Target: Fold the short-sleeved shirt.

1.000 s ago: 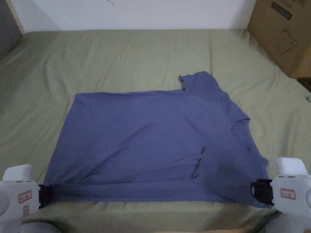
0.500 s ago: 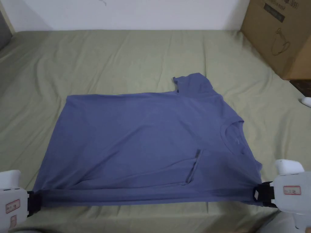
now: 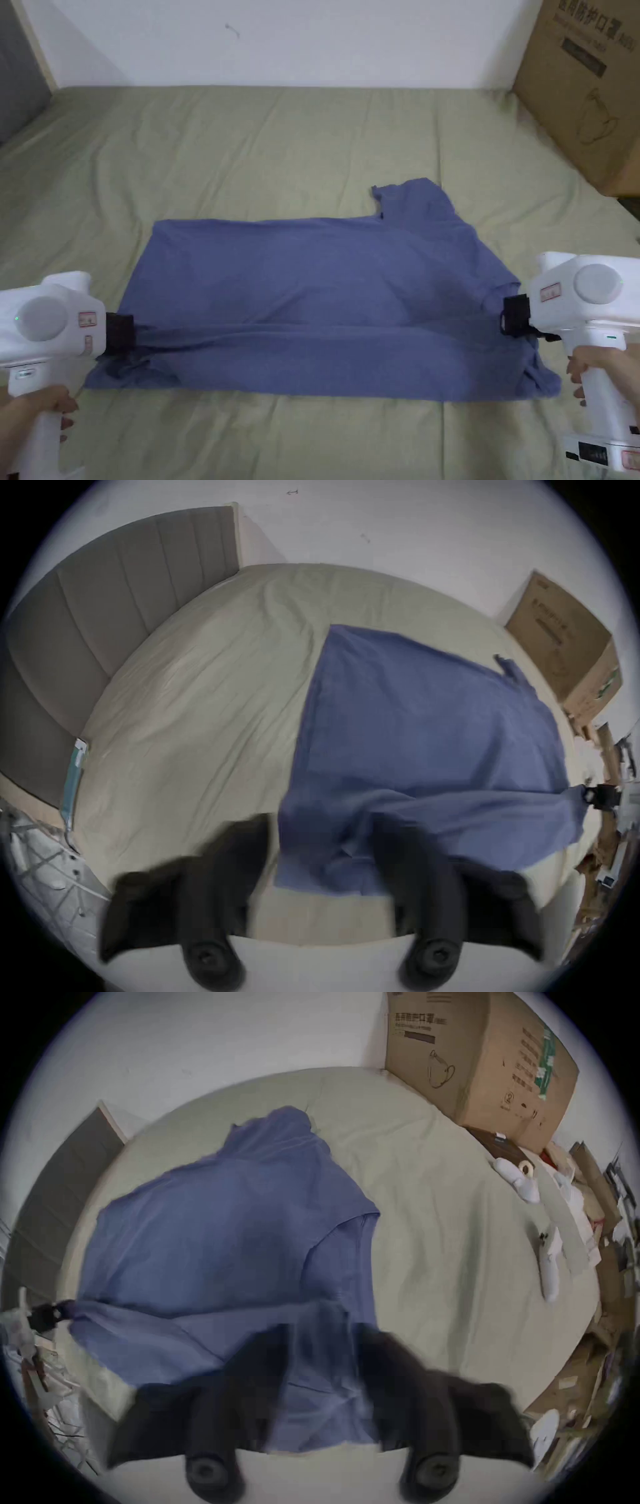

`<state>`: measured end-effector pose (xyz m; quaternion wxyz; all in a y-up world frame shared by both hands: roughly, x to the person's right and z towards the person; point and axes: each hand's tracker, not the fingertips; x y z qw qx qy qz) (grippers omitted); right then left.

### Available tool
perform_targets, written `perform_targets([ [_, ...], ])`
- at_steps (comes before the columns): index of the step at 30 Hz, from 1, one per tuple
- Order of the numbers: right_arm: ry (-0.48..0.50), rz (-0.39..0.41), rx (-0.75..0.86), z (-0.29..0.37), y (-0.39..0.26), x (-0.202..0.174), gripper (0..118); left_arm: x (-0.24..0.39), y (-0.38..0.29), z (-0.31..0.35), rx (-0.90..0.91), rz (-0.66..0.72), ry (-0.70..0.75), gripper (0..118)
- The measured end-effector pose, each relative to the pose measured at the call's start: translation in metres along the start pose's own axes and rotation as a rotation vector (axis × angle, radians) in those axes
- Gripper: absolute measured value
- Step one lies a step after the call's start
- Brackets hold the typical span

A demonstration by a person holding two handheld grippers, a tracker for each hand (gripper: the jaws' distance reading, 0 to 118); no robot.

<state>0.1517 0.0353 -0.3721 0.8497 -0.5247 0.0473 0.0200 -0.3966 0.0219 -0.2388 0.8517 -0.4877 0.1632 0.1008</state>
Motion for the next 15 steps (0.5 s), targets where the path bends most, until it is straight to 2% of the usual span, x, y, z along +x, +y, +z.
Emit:
perform_targets([
  [1, -0.030, -0.001, -0.007, -0.003, 0.000, -0.002, 71, -0.001, -0.002, -0.003, -0.002, -0.031, 0.018, 100],
  [2, -0.009, -0.009, 0.001, -0.001, -0.002, -0.002, 71, -0.002, -0.004, -0.002, 0.011, -0.032, 0.008, 102],
  [6, 0.055, -0.064, 0.047, 0.021, -0.010, 0.003, 70, -0.012, -0.013, 0.020, 0.054, 0.005, -0.010, 101],
  [9, 0.057, -0.013, 0.135, 0.046, -0.023, -0.002, 65, -0.021, -0.024, 0.043, 0.084, 0.028, -0.038, 98],
  [10, 0.053, 0.002, 0.164, 0.053, -0.028, -0.004, 52, -0.025, -0.031, 0.050, 0.099, 0.037, -0.050, 86],
  [11, 0.057, 0.009, 0.181, 0.057, -0.035, -0.007, 14, -0.028, -0.037, 0.055, 0.105, 0.040, -0.059, 46],
  [12, 0.043, 0.005, 0.168, 0.059, -0.044, -0.009, 0, -0.027, -0.043, 0.055, 0.099, 0.040, -0.072, 6],
  [13, 0.061, 0.000, 0.162, 0.058, -0.049, -0.010, 0, -0.028, -0.051, 0.055, 0.097, 0.036, -0.061, 0],
  [15, 0.103, -0.014, 0.138, 0.055, -0.060, -0.013, 0, -0.028, -0.063, 0.051, 0.064, 0.033, -0.064, 0],
])
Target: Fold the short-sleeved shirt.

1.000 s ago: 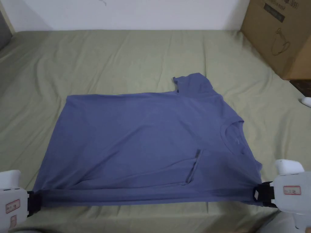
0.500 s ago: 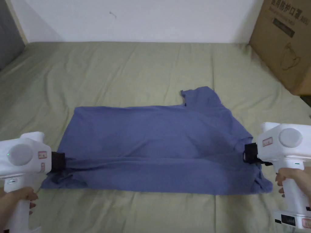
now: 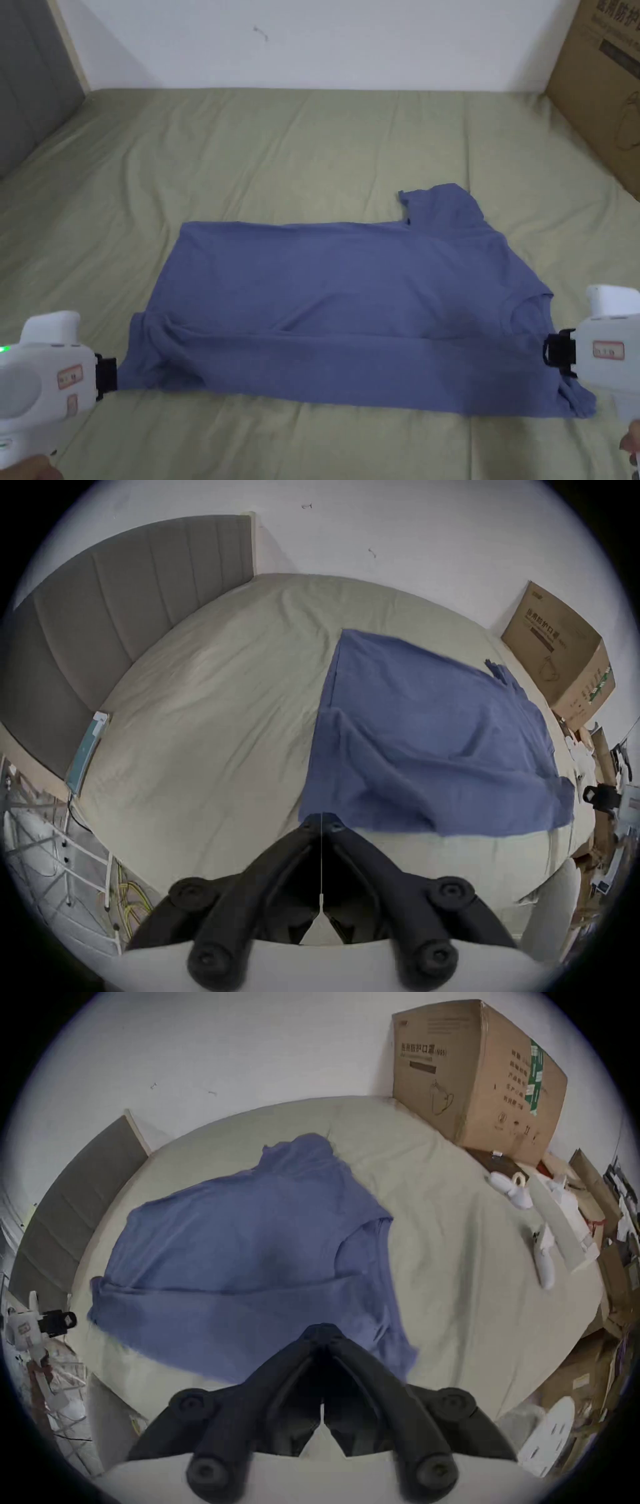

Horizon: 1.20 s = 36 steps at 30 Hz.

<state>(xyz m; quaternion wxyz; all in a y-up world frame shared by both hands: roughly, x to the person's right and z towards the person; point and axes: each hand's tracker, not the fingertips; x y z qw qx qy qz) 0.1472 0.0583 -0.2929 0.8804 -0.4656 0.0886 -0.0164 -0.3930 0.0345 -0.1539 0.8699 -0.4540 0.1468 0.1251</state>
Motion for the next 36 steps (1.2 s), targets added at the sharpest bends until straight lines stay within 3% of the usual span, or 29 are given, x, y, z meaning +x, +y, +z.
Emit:
perform_targets([
  [3, 0.010, -0.004, -0.037, -0.008, -0.011, -0.004, 0, 0.002, -0.006, -0.008, 0.005, 0.018, 0.020, 0],
  [4, 0.013, -0.005, -0.047, -0.010, -0.013, -0.004, 0, 0.001, -0.004, -0.010, 0.015, 0.019, 0.025, 6],
  [6, 0.006, -0.013, -0.061, -0.012, -0.016, -0.004, 0, 0.001, 0.006, -0.014, 0.015, 0.058, 0.000, 58],
  [8, 0.004, -0.019, -0.063, -0.012, -0.019, -0.002, 0, 0.001, 0.012, -0.024, 0.027, 0.065, -0.077, 99],
  [9, 0.005, -0.023, -0.065, -0.012, -0.019, -0.002, 0, 0.003, 0.016, -0.034, 0.023, 0.058, -0.062, 103],
  [11, 0.006, -0.036, -0.068, -0.010, -0.023, 0.001, 0, 0.005, 0.020, -0.050, -0.035, 0.029, 0.023, 91],
  [13, 0.007, -0.054, -0.069, -0.008, -0.027, 0.004, 0, 0.004, 0.015, -0.074, -0.114, 0.009, 0.031, 45],
  [15, 0.005, -0.072, -0.070, -0.005, -0.033, 0.009, 0, 0.002, 0.007, -0.080, -0.107, 0.005, 0.042, 37],
  [16, 0.002, -0.085, -0.071, -0.003, -0.035, 0.012, 2, 0.003, 0.010, -0.067, -0.090, 0.006, 0.036, 21],
  [17, 0.000, -0.092, -0.073, -0.001, -0.037, 0.015, 14, 0.004, 0.011, -0.062, -0.083, 0.005, 0.036, 12],
  [20, -0.033, -0.110, -0.061, 0.004, -0.036, 0.028, 62, 0.001, 0.012, -0.056, -0.088, 0.017, -0.002, 12],
  [25, -0.037, -0.214, -0.061, -0.015, -0.022, 0.056, 66, 0.005, 0.009, -0.050, -0.081, 0.003, -0.004, 12],
  [28, -0.029, -0.237, -0.152, -0.052, -0.024, 0.063, 66, 0.004, 0.006, -0.050, -0.087, 0.005, -0.004, 11],
  [29, -0.039, -0.228, -0.194, -0.064, -0.028, 0.063, 59, 0.003, 0.006, -0.050, -0.089, 0.008, -0.005, 11],
  [30, -0.048, -0.230, -0.244, -0.075, -0.034, 0.061, 43, 0.002, 0.005, -0.049, -0.090, 0.011, -0.007, 11],
  [32, -0.079, -0.203, -0.188, -0.066, -0.033, 0.050, 36, 0.001, 0.005, -0.046, -0.093, 0.012, -0.012, 11],
  [34, -0.081, -0.151, -0.163, -0.049, -0.023, 0.042, 9, 0.000, 0.009, -0.042, -0.091, 0.007, -0.010, 11],
  [36, -0.085, -0.131, -0.160, -0.038, -0.018, 0.042, 9, -0.001, 0.011, -0.034, -0.078, 0.003, -0.003, 10],
])
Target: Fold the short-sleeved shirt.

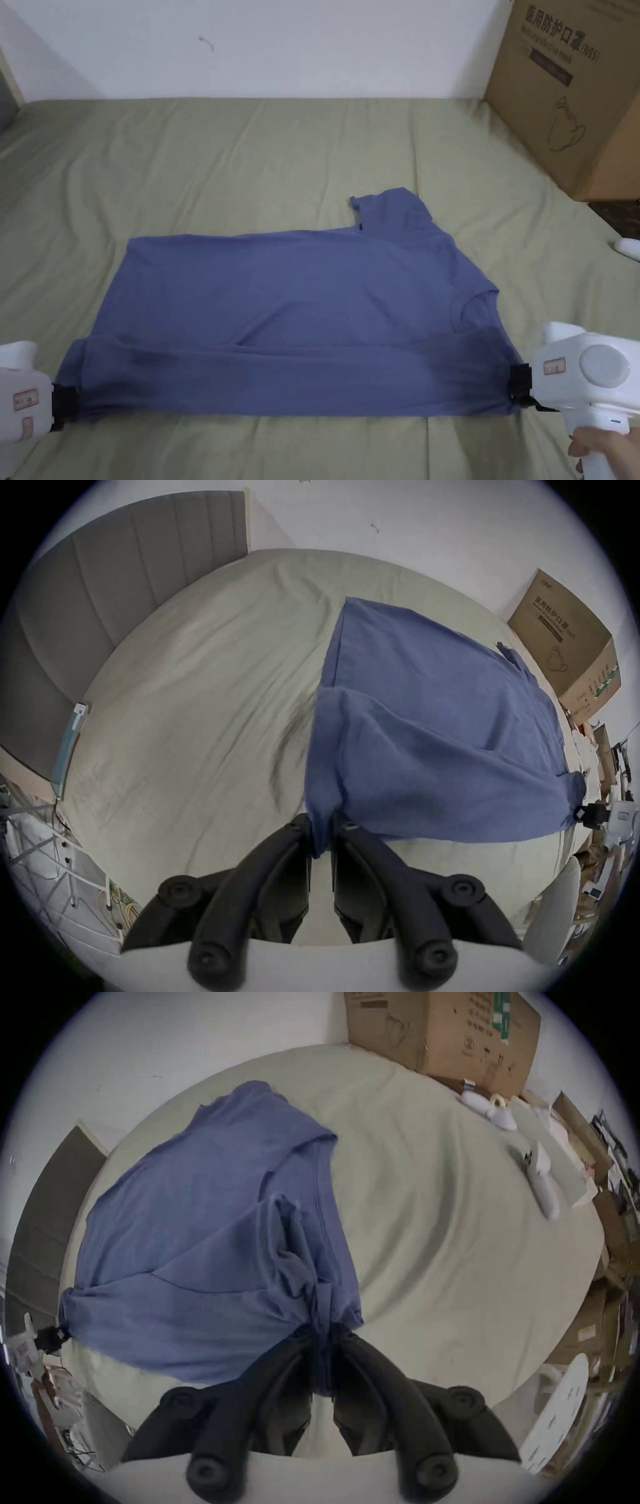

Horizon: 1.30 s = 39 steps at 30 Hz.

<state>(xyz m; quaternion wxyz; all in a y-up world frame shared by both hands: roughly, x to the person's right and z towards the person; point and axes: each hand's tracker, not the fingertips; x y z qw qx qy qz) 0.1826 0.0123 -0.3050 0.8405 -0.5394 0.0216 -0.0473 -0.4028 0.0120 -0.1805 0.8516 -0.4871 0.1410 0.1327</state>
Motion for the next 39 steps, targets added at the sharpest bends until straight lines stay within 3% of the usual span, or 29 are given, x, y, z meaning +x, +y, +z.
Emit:
perform_targets([
  [3, 0.066, -0.022, 0.043, 0.023, 0.002, 0.007, 9, -0.003, 0.002, 0.017, 0.029, -0.017, 0.002, 6],
  [12, 0.058, 0.033, 0.059, 0.056, -0.017, 0.011, 9, -0.017, -0.022, 0.041, 0.041, -0.052, -0.004, 1],
  [21, 0.066, -0.039, 0.013, 0.056, -0.049, 0.037, 9, -0.034, -0.055, 0.047, -0.021, -0.042, 0.010, 0],
  [25, 0.072, -0.070, -0.019, 0.035, -0.059, 0.042, 9, -0.029, -0.062, 0.036, -0.049, -0.119, 0.085, 0],
  [26, 0.062, -0.074, -0.023, 0.030, -0.059, 0.041, 11, -0.027, -0.063, 0.032, -0.044, -0.126, 0.085, 1],
  [27, 0.039, -0.068, -0.031, 0.025, -0.059, 0.037, 21, -0.026, -0.062, 0.030, -0.048, -0.123, 0.078, 3],
  [28, -0.026, -0.029, -0.039, 0.025, -0.058, 0.032, 43, -0.023, -0.059, 0.031, -0.052, -0.122, 0.078, 9],
  [29, -0.066, 0.011, -0.037, 0.027, -0.057, 0.027, 73, -0.020, -0.057, 0.035, -0.039, -0.120, 0.079, 40],
  [31, -0.078, 0.087, 0.027, 0.043, -0.048, 0.016, 80, -0.018, -0.047, 0.047, 0.013, -0.101, 0.060, 98],
  [32, -0.076, 0.100, 0.049, 0.049, -0.042, 0.011, 79, -0.016, -0.041, 0.052, 0.031, -0.086, 0.046, 111],
  [35, 0.002, 0.106, 0.118, 0.067, -0.013, -0.003, 77, -0.005, -0.017, 0.068, 0.128, -0.055, 0.009, 105],
  [36, 0.030, 0.103, 0.147, 0.070, -0.003, -0.010, 69, -0.001, -0.009, 0.068, 0.126, -0.044, 0.004, 92],
  [37, 0.049, 0.110, 0.172, 0.071, 0.006, -0.017, 46, 0.005, -0.001, 0.068, 0.145, -0.036, -0.017, 62],
  [38, 0.049, 0.132, 0.178, 0.069, 0.013, -0.024, 0, 0.009, 0.003, 0.065, 0.167, -0.036, -0.039, 8],
  [39, 0.036, 0.155, 0.178, 0.063, 0.022, -0.030, 0, 0.013, 0.008, 0.057, 0.155, -0.041, -0.034, 0],
])
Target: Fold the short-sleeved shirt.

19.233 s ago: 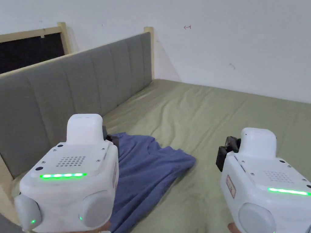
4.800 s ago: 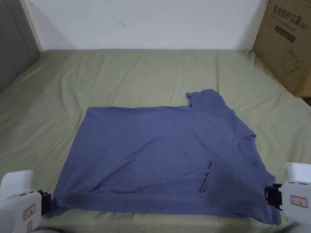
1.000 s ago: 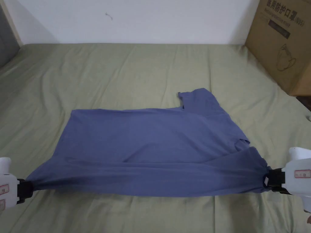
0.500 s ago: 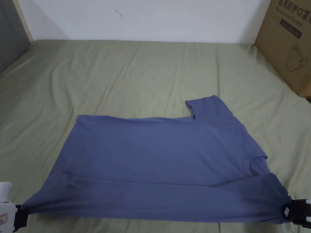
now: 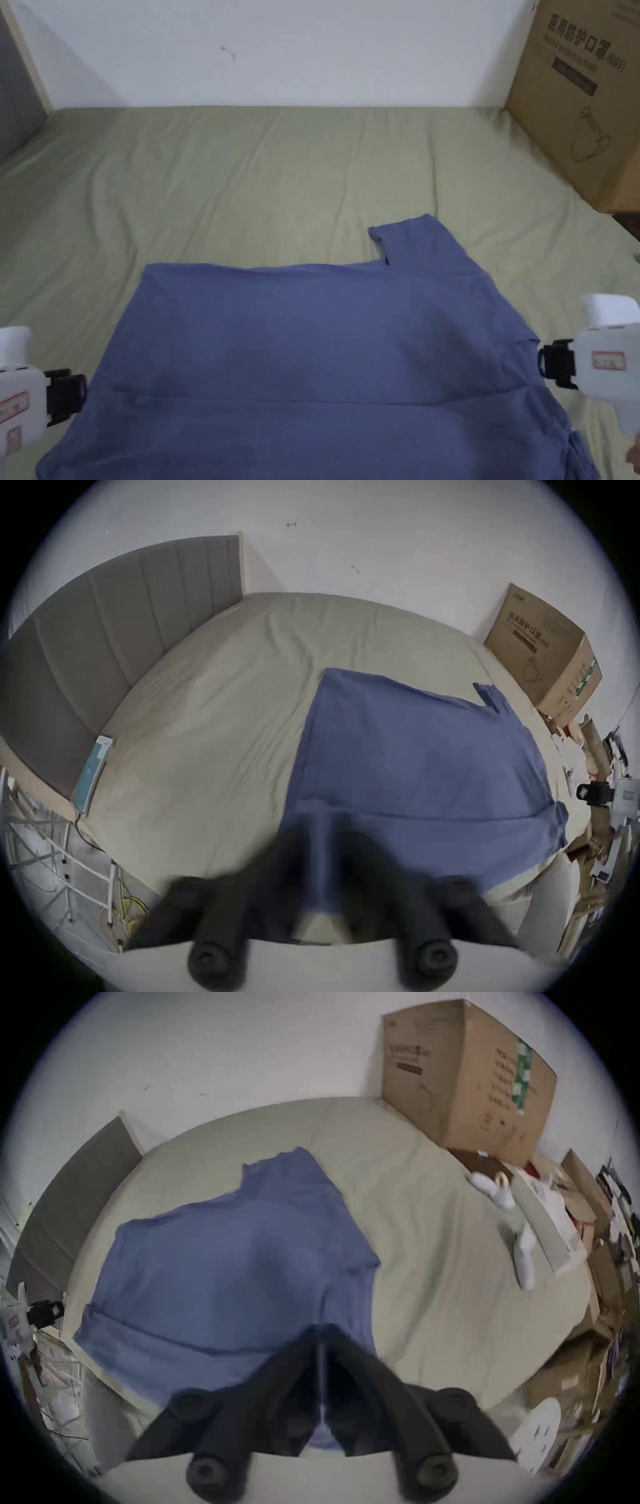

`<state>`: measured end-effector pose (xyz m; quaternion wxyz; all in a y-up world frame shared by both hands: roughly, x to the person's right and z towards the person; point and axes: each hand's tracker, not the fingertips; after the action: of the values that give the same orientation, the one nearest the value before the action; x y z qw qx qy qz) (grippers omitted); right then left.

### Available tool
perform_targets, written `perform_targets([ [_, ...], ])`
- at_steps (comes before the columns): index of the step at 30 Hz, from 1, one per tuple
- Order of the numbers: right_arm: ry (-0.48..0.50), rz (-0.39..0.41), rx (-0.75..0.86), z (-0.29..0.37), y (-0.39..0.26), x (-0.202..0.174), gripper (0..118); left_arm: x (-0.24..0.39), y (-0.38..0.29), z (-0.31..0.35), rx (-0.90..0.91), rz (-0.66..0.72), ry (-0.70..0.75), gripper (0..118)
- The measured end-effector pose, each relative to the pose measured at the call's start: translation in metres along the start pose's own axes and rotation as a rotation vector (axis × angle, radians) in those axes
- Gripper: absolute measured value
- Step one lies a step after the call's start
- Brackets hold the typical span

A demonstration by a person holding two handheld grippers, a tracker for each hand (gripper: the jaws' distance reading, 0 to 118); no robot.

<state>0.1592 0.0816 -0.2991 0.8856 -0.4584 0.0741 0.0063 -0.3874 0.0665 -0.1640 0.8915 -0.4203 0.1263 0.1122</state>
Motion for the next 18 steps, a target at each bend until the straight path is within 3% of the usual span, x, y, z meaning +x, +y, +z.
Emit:
perform_targets([
  [2, 0.001, 0.014, -0.021, -0.016, 0.008, -0.009, 0, 0.010, 0.002, -0.017, -0.024, 0.001, 0.014, 0],
  [5, 0.078, 0.018, -0.092, -0.046, 0.020, -0.011, 0, 0.022, 0.002, -0.037, -0.090, -0.035, -0.002, 0],
  [8, 0.068, 0.007, -0.099, -0.068, 0.046, -0.005, 0, 0.029, 0.009, -0.046, -0.103, -0.046, -0.016, 0],
  [12, 0.101, -0.092, -0.083, -0.108, 0.101, 0.011, 0, 0.033, 0.028, -0.065, -0.114, -0.022, -0.002, 0],
  [13, 0.118, -0.110, -0.103, -0.124, 0.117, 0.015, 7, 0.036, 0.033, -0.071, -0.121, -0.022, -0.004, 0],
  [15, 0.107, -0.106, -0.132, -0.156, 0.143, 0.018, 72, 0.042, 0.040, -0.079, -0.126, -0.039, 0.003, 0],
  [16, 0.087, -0.091, -0.142, -0.174, 0.155, 0.018, 98, 0.046, 0.044, -0.083, -0.127, -0.049, 0.007, 0],
  [18, 0.022, -0.043, -0.137, -0.201, 0.174, 0.018, 103, 0.050, 0.051, -0.091, -0.137, -0.068, 0.011, 0],
])
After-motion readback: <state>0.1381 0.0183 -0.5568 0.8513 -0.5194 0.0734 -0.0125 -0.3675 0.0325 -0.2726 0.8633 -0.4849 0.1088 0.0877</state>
